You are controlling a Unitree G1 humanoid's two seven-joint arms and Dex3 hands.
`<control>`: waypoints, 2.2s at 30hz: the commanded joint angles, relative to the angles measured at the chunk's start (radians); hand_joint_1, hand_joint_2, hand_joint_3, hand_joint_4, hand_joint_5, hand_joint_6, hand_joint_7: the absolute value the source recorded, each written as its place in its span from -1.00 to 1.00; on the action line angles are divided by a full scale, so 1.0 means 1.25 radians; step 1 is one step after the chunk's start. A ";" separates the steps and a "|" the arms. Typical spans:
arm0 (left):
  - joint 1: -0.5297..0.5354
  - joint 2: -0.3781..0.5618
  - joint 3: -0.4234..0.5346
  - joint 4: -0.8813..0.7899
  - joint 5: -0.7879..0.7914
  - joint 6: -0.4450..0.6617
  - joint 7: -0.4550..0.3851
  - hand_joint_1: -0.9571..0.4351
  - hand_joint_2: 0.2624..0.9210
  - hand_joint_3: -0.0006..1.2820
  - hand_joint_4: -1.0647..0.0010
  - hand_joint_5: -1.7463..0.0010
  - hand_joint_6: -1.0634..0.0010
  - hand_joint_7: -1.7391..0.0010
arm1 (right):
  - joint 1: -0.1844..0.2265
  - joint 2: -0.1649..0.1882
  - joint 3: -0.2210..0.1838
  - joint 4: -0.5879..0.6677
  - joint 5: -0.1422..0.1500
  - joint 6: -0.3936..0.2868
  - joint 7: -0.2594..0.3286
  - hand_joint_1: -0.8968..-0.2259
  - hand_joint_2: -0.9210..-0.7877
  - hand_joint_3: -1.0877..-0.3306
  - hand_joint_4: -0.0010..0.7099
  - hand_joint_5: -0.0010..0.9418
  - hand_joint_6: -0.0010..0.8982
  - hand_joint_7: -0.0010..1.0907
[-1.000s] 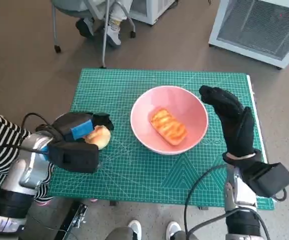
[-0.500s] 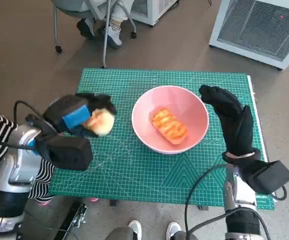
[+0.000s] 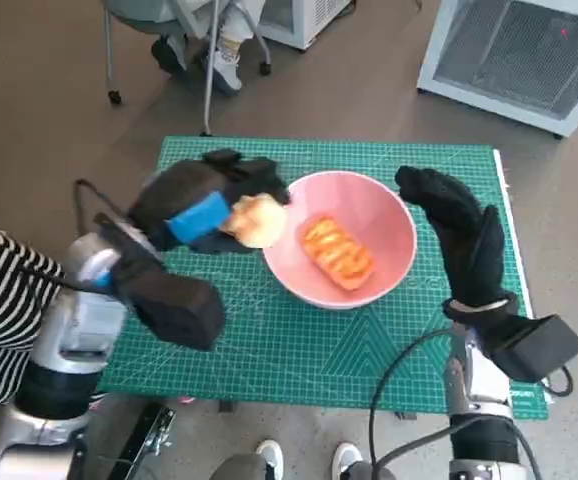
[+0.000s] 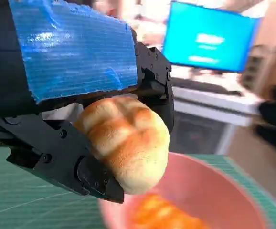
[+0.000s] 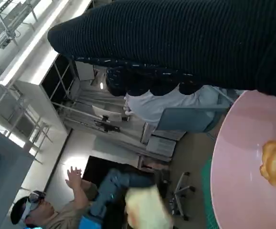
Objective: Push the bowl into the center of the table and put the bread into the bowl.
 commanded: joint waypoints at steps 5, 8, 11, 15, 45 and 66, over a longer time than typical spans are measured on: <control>-0.094 -0.080 -0.060 0.160 0.020 -0.065 0.048 0.38 1.00 -0.65 -0.05 -0.48 0.26 -0.61 | 0.020 0.003 -0.005 -0.002 0.010 0.000 0.012 -0.24 -1.00 -0.35 -0.68 -0.99 -1.00 -0.11; -0.107 -0.091 -0.077 0.203 0.029 -0.075 0.050 0.40 0.86 -0.77 -0.03 0.14 0.20 0.01 | 0.024 0.002 -0.007 -0.008 0.011 -0.001 0.012 -0.24 -1.00 -0.34 -0.67 -0.99 -1.00 -0.10; -0.116 -0.088 -0.102 0.227 0.059 -0.068 0.039 0.32 0.83 -0.92 -0.01 0.69 0.10 0.55 | 0.027 -0.001 -0.010 -0.009 0.016 -0.002 0.014 -0.25 -1.00 -0.33 -0.66 -0.99 -1.00 -0.09; -0.128 -0.084 -0.126 0.243 0.094 -0.049 0.022 0.11 0.75 -0.98 0.26 0.93 0.22 0.87 | 0.031 -0.005 -0.016 -0.011 0.019 -0.006 0.015 -0.27 -1.00 -0.31 -0.65 -0.99 -1.00 -0.08; -0.200 -0.143 0.028 0.591 -0.301 -0.184 -0.221 -0.48 0.84 -0.97 1.00 1.00 0.81 1.00 | 0.043 -0.017 -0.039 -0.031 0.012 -0.017 -0.010 -0.32 -1.00 -0.20 -0.59 -0.98 -0.97 -0.01; -0.083 -0.397 0.303 0.607 -0.747 -0.418 -0.308 -0.51 1.00 -0.58 0.72 0.94 0.53 0.89 | -0.001 -0.030 -0.038 -0.117 0.029 0.037 -0.024 -0.35 -1.00 -0.07 -0.50 -0.98 -0.85 -0.13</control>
